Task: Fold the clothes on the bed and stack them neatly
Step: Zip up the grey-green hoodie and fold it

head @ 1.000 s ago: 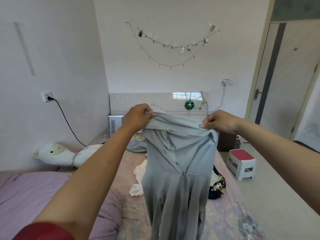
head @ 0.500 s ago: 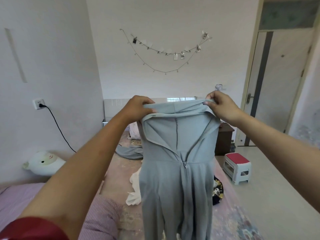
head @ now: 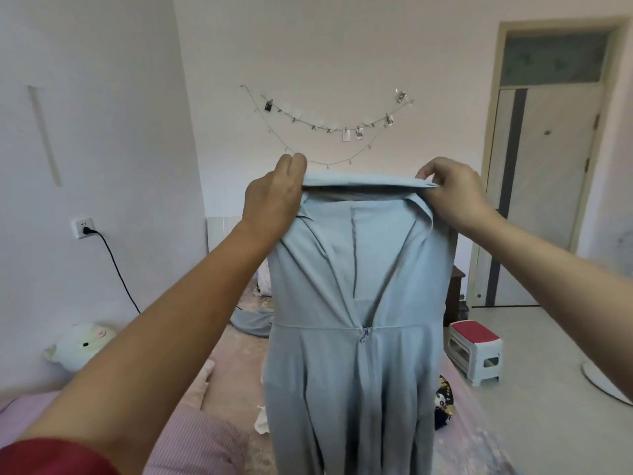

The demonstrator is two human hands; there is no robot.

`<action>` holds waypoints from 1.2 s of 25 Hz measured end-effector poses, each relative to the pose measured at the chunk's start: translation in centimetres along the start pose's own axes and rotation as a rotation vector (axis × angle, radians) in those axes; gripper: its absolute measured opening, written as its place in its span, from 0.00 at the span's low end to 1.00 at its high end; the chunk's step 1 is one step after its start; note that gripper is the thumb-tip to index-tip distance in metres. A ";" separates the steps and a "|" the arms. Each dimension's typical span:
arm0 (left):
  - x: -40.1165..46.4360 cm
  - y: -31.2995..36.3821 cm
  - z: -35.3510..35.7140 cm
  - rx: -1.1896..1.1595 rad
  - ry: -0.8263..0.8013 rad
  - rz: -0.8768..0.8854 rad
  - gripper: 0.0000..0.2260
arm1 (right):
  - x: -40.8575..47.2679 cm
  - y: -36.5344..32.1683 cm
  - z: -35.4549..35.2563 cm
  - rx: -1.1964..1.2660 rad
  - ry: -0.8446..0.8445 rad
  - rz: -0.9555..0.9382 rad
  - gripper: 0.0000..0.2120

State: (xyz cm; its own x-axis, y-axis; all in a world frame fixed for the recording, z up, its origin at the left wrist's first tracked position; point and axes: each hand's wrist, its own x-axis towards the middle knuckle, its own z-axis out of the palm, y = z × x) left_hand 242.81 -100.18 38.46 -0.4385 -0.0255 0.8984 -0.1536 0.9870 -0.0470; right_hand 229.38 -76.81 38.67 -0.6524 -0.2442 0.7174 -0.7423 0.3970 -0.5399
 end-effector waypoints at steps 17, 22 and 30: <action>-1.0 0.0 1.9 -0.851 -0.492 -0.710 0.11 | -2.7 -6.0 8.7 0.467 -0.237 0.526 0.10; -1.9 1.2 2.4 -1.102 -0.723 -0.789 0.09 | -4.4 -7.2 11.0 0.568 -0.460 0.516 0.07; -1.8 0.1 2.0 -1.073 -0.678 -0.875 0.14 | -4.6 -7.7 11.6 0.416 -0.535 0.259 0.11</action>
State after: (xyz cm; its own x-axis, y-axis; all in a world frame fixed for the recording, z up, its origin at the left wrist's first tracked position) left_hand 241.80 -100.40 35.97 -0.9065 -0.4098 0.1017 -0.0113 0.2643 0.9644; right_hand 236.32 -89.05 34.43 -0.7217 -0.6297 0.2874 -0.4807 0.1573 -0.8627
